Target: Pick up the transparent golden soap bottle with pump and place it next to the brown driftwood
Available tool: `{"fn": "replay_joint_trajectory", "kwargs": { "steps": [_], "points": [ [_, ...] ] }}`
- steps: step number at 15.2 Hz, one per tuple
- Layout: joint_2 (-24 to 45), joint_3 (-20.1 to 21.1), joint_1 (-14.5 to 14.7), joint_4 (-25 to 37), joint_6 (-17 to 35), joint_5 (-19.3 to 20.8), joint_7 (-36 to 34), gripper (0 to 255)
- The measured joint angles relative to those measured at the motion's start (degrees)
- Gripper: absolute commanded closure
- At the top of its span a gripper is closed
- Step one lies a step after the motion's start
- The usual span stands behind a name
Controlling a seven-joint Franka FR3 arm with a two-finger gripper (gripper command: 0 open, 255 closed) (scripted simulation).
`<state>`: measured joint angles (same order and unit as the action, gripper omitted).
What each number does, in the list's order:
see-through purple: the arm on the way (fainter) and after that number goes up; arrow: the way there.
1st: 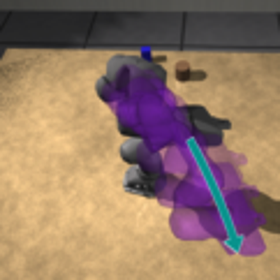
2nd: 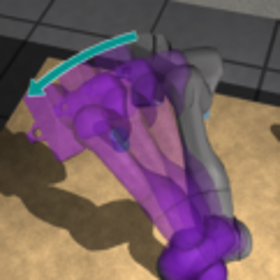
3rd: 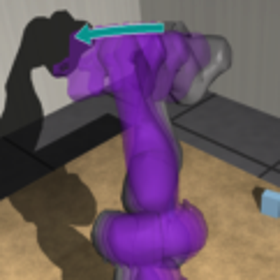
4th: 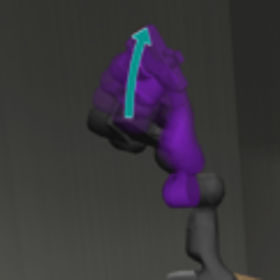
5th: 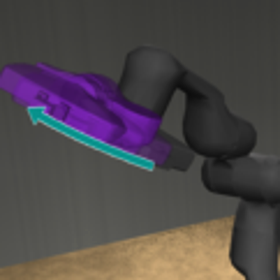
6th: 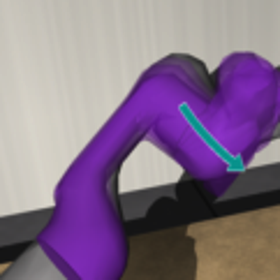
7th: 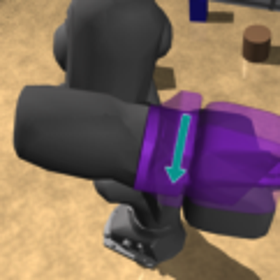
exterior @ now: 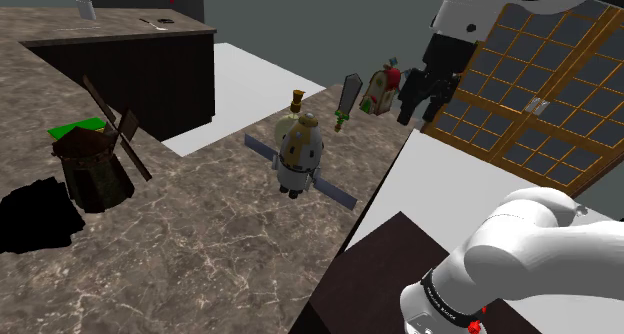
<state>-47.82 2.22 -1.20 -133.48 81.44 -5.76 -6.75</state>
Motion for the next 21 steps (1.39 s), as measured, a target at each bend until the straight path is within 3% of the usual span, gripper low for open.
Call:
{"fn": "replay_joint_trajectory", "kwargs": {
  "steps": [4, 12, 21],
  "points": [
    [2.01, -1.53, 0.12, -1.17, 4.16, 0.99, 3.05, 0],
    [12.64, -6.40, 0.98, -3.18, 20.93, 2.55, 13.93, 0],
    [28.93, -11.17, 3.45, 1.09, 37.39, -0.26, 26.61, 0]
  ]
}}
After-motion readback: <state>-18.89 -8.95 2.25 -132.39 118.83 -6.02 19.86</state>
